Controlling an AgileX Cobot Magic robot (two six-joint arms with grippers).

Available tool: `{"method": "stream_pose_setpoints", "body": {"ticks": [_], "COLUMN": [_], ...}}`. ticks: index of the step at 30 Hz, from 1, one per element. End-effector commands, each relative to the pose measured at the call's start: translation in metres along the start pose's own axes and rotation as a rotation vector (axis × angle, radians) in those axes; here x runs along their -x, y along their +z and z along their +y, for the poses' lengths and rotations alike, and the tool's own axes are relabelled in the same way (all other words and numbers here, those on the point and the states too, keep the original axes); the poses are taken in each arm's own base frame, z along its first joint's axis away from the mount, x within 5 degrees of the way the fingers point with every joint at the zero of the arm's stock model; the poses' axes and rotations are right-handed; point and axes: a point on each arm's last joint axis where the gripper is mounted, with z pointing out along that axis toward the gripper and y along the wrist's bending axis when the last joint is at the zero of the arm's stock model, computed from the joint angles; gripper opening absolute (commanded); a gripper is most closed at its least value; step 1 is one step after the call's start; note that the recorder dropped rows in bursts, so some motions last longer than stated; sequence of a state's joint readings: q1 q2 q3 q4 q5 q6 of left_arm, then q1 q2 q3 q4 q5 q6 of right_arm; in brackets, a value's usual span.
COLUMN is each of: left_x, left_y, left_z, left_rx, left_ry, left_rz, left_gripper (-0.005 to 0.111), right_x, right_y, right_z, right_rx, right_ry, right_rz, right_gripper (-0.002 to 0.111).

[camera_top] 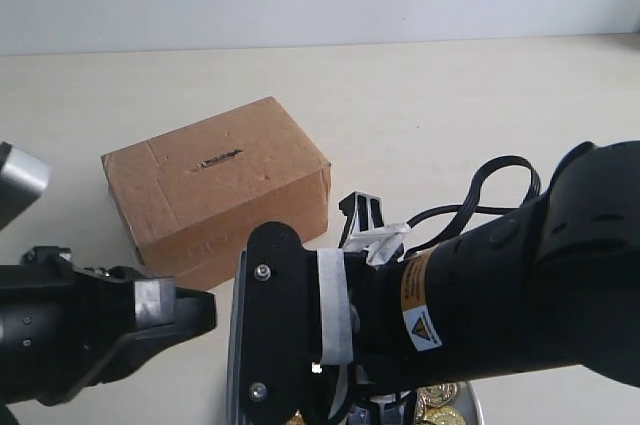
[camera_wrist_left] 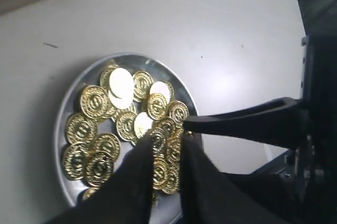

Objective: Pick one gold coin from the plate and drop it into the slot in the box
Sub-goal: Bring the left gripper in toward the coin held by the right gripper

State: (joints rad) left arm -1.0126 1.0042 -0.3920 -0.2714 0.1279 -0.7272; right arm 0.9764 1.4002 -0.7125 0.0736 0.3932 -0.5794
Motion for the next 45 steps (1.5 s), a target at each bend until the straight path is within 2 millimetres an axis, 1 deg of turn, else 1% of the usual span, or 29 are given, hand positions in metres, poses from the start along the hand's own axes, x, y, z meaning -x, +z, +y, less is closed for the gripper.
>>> {"method": "stream_pose_setpoints", "body": {"ticks": [1, 4, 6, 8, 11, 13, 16, 17, 19, 22, 26, 29, 31, 34, 41, 43, 45], "left_x": [0.011, 0.018, 0.023, 0.028, 0.028, 0.027, 0.038, 0.045, 0.052, 0.055, 0.063, 0.069, 0.07, 0.067, 0.044, 0.041, 0.042], "left_y": [-0.017, -0.024, -0.029, -0.034, -0.035, -0.037, -0.048, -0.054, -0.058, -0.053, -0.051, -0.054, -0.055, -0.051, -0.028, -0.025, -0.022], "left_z": [0.012, 0.018, 0.02, 0.021, 0.024, 0.028, 0.02, 0.013, 0.008, 0.008, 0.008, 0.014, 0.018, 0.025, 0.043, 0.044, 0.044], "left_rx": [0.073, 0.096, 0.105, 0.102, 0.127, 0.172, 0.208, 0.211, 0.196, 0.104, -0.024, -0.05, -0.067, -0.134, -0.261, -0.304, -0.333], "left_ry": [0.095, 0.146, 0.217, 0.231, 0.273, 0.276, 0.329, 0.366, 0.371, 0.361, 0.31, 0.281, 0.26, 0.215, 0.115, 0.099, 0.089], "left_rz": [-0.016, -0.058, -0.09, -0.131, -0.116, -0.066, -0.02, -0.002, 0.049, 0.139, 0.154, 0.144, 0.159, 0.158, 0.193, 0.193, 0.189], "left_gripper": [0.0, 0.0, 0.0, 0.0, 0.0, 0.0, 0.0, 0.0, 0.0, 0.0, 0.0, 0.0, 0.0, 0.0, 0.0, 0.0, 0.003], "right_x": [0.003, 0.003, 0.003, 0.003, 0.003, 0.003, 0.003, 0.003, 0.003, 0.003, 0.003, 0.003, 0.003, 0.003, 0.003, 0.004, 0.004], "right_y": [-0.003, -0.003, -0.003, -0.003, -0.003, -0.003, -0.003, -0.003, -0.003, -0.003, -0.003, -0.003, -0.003, -0.003, -0.003, -0.004, -0.005], "right_z": [-0.002, -0.002, -0.002, -0.002, -0.002, -0.002, -0.002, -0.002, -0.002, -0.002, -0.002, -0.002, -0.002, -0.002, -0.002, -0.002, -0.003], "right_rx": [-0.014, -0.014, -0.014, -0.014, -0.014, -0.014, -0.014, -0.014, -0.014, -0.014, -0.014, -0.014, -0.014, -0.014, -0.017, -0.022, -0.027], "right_ry": [0.004, 0.004, 0.013, 0.023, 0.028, 0.028, 0.028, 0.028, 0.028, 0.028, 0.028, 0.028, 0.028, 0.028, 0.027, 0.027, 0.027], "right_rz": [-0.021, -0.021, -0.021, -0.022, -0.022, -0.022, -0.022, -0.022, -0.022, -0.022, -0.022, -0.022, -0.022, -0.022, -0.027, -0.034, -0.044], "right_gripper": [0.024, 0.024, 0.024, 0.024, 0.024, 0.024, 0.024, 0.024, 0.024, 0.024, 0.024, 0.024, 0.024, 0.024, 0.024, 0.024, 0.024]}}
